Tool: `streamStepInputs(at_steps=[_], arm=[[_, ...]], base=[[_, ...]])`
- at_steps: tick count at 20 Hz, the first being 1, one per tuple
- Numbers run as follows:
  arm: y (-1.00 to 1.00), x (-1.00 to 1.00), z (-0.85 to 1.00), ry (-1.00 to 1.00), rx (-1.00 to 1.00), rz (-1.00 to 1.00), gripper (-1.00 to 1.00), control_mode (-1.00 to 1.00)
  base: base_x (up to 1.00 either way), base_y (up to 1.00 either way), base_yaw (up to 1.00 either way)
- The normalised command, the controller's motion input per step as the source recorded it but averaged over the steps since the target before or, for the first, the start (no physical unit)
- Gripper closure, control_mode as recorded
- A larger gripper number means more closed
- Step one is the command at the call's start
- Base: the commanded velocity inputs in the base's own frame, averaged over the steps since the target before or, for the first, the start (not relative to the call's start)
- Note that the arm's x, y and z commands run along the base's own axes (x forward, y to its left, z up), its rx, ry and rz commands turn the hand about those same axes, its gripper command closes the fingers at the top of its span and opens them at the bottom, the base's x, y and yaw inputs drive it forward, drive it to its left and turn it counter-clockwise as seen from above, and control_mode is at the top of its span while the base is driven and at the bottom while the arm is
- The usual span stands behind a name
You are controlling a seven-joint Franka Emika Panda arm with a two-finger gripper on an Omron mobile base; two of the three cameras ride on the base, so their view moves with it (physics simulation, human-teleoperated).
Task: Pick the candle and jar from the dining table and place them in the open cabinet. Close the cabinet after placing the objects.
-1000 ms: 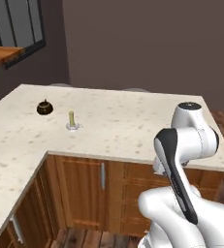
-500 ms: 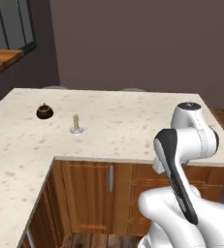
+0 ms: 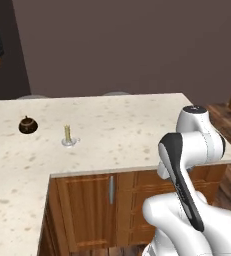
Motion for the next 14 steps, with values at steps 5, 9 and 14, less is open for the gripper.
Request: streamStepInputs(at_steps=[5,9,14], arm=[[0.0,0.0,0.0,0.0,0.0,0.0,-1.0,1.0],[0.0,0.0,0.0,0.0,0.0,0.0,-1.0,1.0],[0.0,0.0,0.0,0.0,0.0,0.0,-1.0,1.0]], base=[[0.0,0.38,-0.04],[0.0,0.36,0.0],[0.0,0.21,0.06]])
